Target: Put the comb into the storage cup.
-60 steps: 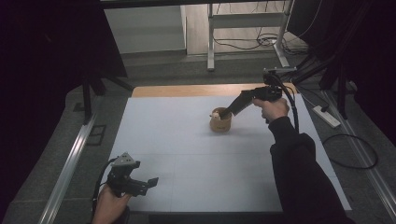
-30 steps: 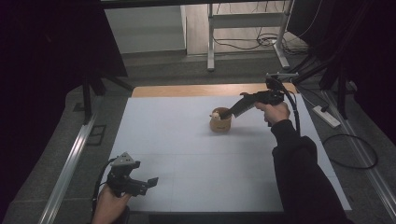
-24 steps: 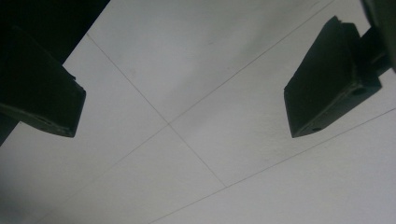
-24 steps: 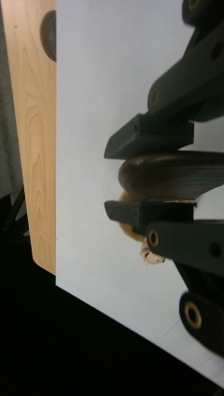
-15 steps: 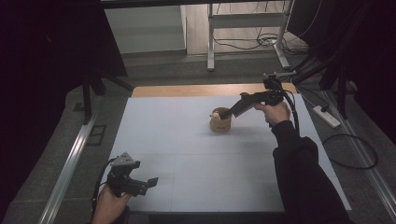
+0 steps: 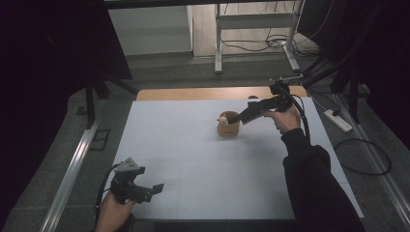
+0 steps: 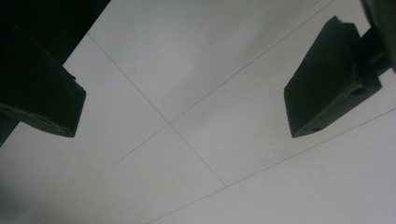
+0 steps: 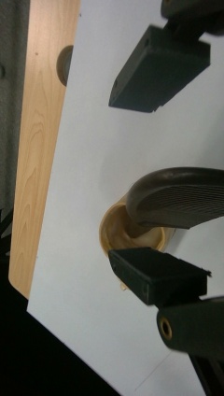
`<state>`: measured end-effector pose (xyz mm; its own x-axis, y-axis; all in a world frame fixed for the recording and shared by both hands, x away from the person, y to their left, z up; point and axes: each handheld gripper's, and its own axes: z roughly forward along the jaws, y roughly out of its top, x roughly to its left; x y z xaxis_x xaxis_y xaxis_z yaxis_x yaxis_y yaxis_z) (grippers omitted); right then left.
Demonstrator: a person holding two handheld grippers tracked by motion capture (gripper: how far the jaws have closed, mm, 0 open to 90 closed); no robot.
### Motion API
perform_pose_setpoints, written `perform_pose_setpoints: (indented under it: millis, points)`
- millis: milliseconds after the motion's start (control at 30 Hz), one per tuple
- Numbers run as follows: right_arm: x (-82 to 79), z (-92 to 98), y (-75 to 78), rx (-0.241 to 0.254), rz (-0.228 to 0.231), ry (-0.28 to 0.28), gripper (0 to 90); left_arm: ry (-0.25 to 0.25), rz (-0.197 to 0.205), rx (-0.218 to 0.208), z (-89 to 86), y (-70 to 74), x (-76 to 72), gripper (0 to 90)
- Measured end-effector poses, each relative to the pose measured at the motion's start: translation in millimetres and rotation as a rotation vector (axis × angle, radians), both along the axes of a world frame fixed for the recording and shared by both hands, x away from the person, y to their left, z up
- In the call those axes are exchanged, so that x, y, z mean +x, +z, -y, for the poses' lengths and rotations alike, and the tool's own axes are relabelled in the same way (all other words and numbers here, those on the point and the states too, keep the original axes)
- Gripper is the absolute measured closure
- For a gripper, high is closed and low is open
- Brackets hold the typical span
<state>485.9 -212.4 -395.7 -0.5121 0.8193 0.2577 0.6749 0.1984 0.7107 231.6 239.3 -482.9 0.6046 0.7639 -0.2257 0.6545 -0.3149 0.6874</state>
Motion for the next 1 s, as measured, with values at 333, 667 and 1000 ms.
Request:
perform_pose_setpoints:
  millis: [333,667,1000]
  points:
    - [-7.0,0.1,1.8,-0.033,0.050,0.037,10.5,0.000,-0.001,-0.002,-0.1,-0.1,0.0,0.0]
    - [-16.5,-1.5,2.2,-0.081,0.123,0.083,3.6,0.008,0.001,-0.013,-0.9,0.0,-0.2,0.0]
    - [-24.8,3.9,-4.9,-0.097,0.154,0.092,0.2,0.022,0.012,-0.014,-1.5,0.8,-1.2,0.0]
